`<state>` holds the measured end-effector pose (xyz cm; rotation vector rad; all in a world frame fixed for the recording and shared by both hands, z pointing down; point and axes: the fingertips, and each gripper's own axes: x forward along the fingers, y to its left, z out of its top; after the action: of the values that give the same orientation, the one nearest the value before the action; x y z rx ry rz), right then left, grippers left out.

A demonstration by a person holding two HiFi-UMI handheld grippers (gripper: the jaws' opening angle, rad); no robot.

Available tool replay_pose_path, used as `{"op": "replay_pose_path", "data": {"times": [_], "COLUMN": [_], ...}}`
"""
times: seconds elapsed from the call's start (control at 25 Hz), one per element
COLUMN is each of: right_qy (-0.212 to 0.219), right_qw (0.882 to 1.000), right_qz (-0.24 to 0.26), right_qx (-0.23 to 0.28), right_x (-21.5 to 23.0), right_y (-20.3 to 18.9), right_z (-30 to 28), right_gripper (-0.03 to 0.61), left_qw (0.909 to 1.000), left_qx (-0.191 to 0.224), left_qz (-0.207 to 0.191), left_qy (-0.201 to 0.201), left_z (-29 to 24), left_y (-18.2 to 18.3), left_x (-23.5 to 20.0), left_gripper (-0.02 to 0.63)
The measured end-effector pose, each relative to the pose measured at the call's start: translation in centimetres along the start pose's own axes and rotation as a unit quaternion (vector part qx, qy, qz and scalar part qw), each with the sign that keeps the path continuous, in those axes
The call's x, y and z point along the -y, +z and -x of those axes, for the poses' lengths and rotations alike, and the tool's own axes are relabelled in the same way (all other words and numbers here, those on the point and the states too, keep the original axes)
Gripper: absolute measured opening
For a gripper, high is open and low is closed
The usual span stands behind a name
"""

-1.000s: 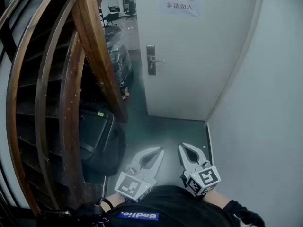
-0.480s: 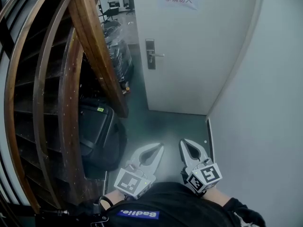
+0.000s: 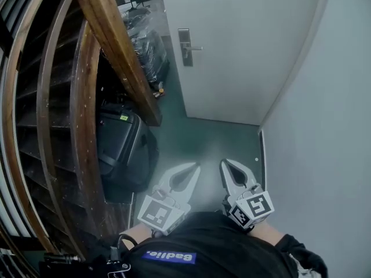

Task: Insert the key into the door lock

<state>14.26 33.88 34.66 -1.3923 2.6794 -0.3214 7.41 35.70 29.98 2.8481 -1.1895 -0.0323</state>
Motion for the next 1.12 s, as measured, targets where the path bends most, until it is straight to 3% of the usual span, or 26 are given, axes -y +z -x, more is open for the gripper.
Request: {"op": "replay_pose_path", "data": {"times": [0.36, 0.64, 0.84, 1.12], "right_qy": [0.030, 0.037, 0.030, 0.000], "right_qw": [0.999, 0.999, 0.999, 0.999], "right_qz": [-0.012, -0.012, 0.000, 0.017], "right_qx": [-0.013, -0.021, -0.028, -0.031], "right_x": [3.5, 4.7, 5.4, 5.1], "right_y": [-0.7, -0.7, -0.9, -0.9], "right_z": [0.3, -1.3, -5.3, -14.0], "right_gripper": [0.005, 0.005, 0.005, 0.005], "left_qw": [0.9993, 0.9989, 0.9990, 0.9996], "left_qx": [-0.014, -0.016, -0.007, 0.014], "left_qz": [0.001, 0.000, 0.005, 0.010], "left_qy": [0.033, 0.044, 0.043, 0.022], "left_z": [-3.0, -4.4, -5.5, -6.7], "left_y": [-1.2, -1.1, -1.3, -0.9], "left_x": [1.2, -0.4, -4.6, -14.0], "left_gripper": [0.020, 0.020, 0.020, 0.020]}}
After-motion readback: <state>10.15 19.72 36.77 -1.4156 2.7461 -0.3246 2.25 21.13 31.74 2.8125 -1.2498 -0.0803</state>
